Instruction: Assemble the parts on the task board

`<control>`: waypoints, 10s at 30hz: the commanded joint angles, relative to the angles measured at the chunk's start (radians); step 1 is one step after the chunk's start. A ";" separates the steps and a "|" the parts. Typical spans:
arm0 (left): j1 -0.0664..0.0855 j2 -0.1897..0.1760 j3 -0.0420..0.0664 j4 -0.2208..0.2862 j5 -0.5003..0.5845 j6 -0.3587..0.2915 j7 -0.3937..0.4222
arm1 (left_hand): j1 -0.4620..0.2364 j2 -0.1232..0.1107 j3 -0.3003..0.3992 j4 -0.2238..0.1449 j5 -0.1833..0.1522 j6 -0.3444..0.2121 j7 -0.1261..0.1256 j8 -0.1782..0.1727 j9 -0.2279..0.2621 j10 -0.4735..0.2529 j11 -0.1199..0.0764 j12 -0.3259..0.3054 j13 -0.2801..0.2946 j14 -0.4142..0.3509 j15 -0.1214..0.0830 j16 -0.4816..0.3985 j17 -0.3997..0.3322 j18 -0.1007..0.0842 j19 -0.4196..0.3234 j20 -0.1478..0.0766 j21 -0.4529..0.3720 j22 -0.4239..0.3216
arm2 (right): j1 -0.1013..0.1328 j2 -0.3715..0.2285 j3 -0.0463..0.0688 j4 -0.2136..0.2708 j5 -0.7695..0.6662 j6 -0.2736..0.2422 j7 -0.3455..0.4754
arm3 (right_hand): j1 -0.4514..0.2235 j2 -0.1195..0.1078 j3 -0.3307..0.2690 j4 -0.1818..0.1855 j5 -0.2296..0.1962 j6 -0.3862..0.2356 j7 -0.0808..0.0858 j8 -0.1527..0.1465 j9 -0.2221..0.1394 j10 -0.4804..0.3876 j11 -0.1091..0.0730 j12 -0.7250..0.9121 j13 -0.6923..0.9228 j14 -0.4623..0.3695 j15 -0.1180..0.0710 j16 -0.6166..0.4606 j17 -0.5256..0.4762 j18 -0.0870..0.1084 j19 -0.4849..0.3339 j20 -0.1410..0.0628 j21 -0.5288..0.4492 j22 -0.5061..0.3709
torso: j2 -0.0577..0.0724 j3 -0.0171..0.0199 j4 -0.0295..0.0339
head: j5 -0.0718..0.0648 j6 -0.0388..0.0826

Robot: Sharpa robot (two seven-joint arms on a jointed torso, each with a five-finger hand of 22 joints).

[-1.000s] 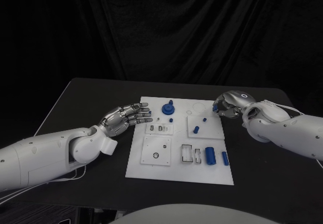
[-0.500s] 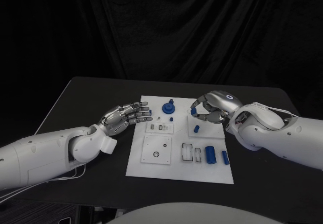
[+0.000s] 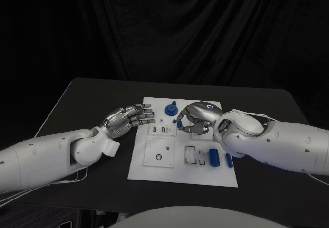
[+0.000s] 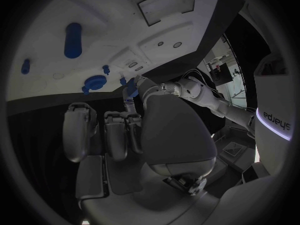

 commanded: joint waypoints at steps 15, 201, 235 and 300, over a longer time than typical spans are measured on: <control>-0.001 0.009 0.001 -0.004 0.001 0.007 0.004 | -0.009 -0.001 0.004 -0.001 -0.004 0.006 0.001 0.006 0.001 0.004 0.005 0.006 0.002 -0.003 0.006 0.003 0.000 -0.015 -0.007 0.003 0.007 0.002 | -0.029 0.097 0.001 -0.109 -0.070 0.122 -0.097 | 0.004 0.002 -0.002 -0.004 0.007 0.014 -0.011 0.002 0.032 0.104 -0.004 0.003 0.263 0.106 -0.005 0.003 0.263 0.005 -0.003 0.000 -0.021 0.193 | 0.003 0.0002 -0.0007 | -0.003 -0.004; 0.171 0.306 0.001 -0.075 -1.524 -0.320 -0.901 | -0.182 -0.047 -0.401 0.146 -0.454 0.390 -0.139 0.429 0.730 1.283 -0.308 0.914 1.482 1.240 -0.329 0.944 1.390 -0.110 1.127 -0.263 1.185 1.307 | 0.007 -0.231 -0.008 0.038 -0.054 -0.189 0.023 | 0.017 0.029 -0.004 0.153 -0.025 -0.125 0.024 -0.073 -0.024 0.066 0.020 -0.015 0.215 0.089 0.013 -0.029 0.222 0.022 -0.027 0.013 -0.128 0.171 | -0.101 0.0746 -0.0995 | 0.163 -0.034; 0.119 0.302 0.001 -0.084 -1.524 -0.305 -0.890 | -0.176 -0.042 -0.393 0.146 -0.448 0.384 -0.138 0.420 0.746 1.283 -0.308 0.914 1.482 1.240 -0.329 0.944 1.390 -0.110 1.127 -0.263 1.184 1.308 | -0.003 -0.213 -0.008 0.026 -0.054 -0.163 -0.015 | 0.035 0.025 0.011 0.142 0.008 -0.120 0.029 -0.078 -0.031 0.066 0.027 -0.015 0.215 0.089 0.017 -0.030 0.221 0.023 -0.028 0.016 -0.137 0.168 | -0.104 0.0788 -0.0993 | 0.161 -0.043; 0.096 0.334 0.001 -0.127 -1.524 -0.250 -0.886 | -0.169 -0.037 -0.372 0.149 -0.448 0.374 -0.124 0.345 0.758 1.283 -0.296 0.914 1.482 1.240 -0.318 0.944 1.390 -0.096 1.084 -0.254 1.154 1.254 | -0.002 -0.204 -0.008 0.014 -0.054 -0.157 -0.028 | 0.048 0.016 0.020 0.131 0.024 -0.117 0.030 -0.081 -0.035 0.060 0.028 -0.019 0.207 0.086 0.019 -0.037 0.212 0.027 -0.033 0.018 -0.153 0.164 | -0.107 0.0817 -0.1008 | 0.176 -0.043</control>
